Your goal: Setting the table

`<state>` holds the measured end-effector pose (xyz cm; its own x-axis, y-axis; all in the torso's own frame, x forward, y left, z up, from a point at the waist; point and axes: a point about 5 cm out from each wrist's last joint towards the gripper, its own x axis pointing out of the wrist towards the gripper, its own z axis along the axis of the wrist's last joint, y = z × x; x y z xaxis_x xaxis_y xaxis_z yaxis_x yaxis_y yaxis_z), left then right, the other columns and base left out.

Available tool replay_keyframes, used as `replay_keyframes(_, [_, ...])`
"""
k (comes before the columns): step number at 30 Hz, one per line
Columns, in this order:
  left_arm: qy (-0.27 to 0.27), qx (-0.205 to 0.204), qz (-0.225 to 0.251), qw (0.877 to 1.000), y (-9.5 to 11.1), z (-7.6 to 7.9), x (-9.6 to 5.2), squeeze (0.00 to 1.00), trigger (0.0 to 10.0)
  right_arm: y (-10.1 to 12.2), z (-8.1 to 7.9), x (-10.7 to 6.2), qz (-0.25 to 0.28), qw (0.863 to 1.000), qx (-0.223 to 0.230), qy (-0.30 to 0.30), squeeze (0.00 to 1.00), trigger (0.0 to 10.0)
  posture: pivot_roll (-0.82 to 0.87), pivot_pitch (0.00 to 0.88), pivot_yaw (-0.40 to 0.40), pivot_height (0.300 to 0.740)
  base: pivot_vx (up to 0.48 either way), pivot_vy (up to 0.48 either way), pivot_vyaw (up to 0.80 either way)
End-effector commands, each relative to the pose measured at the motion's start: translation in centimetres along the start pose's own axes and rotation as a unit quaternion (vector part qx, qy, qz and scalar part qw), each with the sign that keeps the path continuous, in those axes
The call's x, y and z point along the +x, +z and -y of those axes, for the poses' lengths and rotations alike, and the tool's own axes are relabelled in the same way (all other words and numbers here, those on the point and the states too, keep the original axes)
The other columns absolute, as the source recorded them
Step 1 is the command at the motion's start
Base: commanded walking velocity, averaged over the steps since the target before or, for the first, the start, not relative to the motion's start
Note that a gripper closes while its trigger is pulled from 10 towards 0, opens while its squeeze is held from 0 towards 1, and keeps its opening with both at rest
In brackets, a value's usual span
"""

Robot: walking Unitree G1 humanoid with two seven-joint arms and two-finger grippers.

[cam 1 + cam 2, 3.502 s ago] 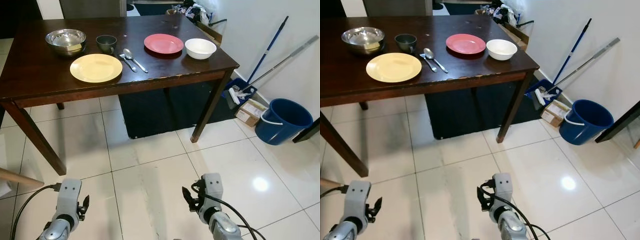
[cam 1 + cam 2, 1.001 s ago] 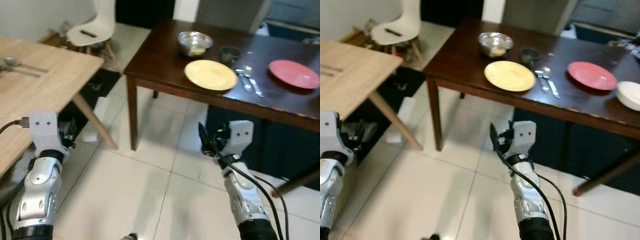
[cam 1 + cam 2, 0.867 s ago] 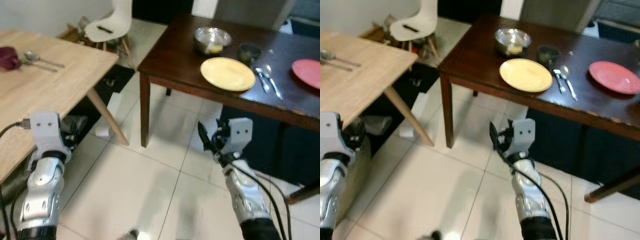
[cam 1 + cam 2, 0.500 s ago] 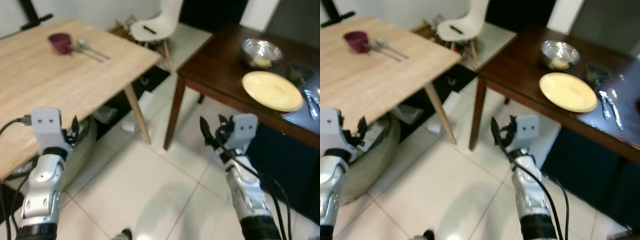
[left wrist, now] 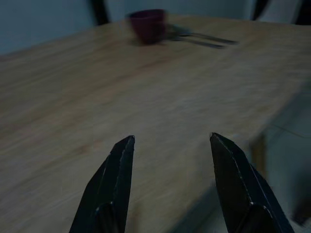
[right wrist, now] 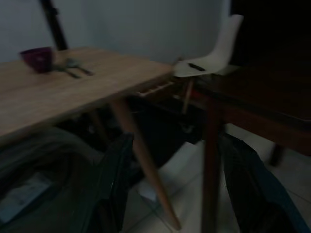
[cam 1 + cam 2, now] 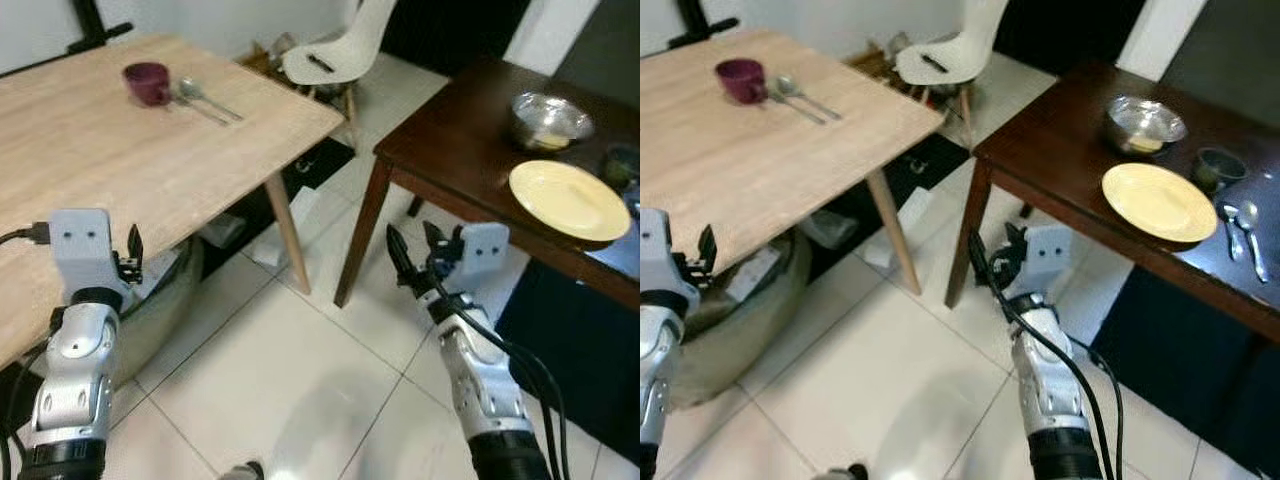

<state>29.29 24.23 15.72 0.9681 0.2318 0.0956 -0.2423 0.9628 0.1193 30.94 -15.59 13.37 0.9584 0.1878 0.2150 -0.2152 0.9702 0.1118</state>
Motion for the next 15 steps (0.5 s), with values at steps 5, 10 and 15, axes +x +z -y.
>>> replay_keyframes(5, [-0.005,0.007,-0.012,1.0,-0.52,0.28,-0.08,0.0,10.0,0.2,0.15,-0.22,0.0,1.0,0.004,-0.001,0.0,10.0,-0.08,0.029,-0.009,0.74,0.48,0.0,0.0])
replay_keyframes(10, [-0.004,0.007,-0.011,1.0,-0.47,0.3,-0.09,0.0,10.0,0.43,-0.31,-0.23,0.002,1.0,0.006,0.019,0.0,10.0,-0.08,0.032,-0.009,0.74,0.48,0.0,0.0])
replay_keyframes(15, [-0.004,0.008,-0.008,1.0,-0.32,0.36,-0.11,0.0,10.0,0.5,-0.48,-0.24,0.002,1.0,0.002,0.026,0.0,10.0,-0.08,0.033,-0.009,0.74,0.48,0.0,0.8])
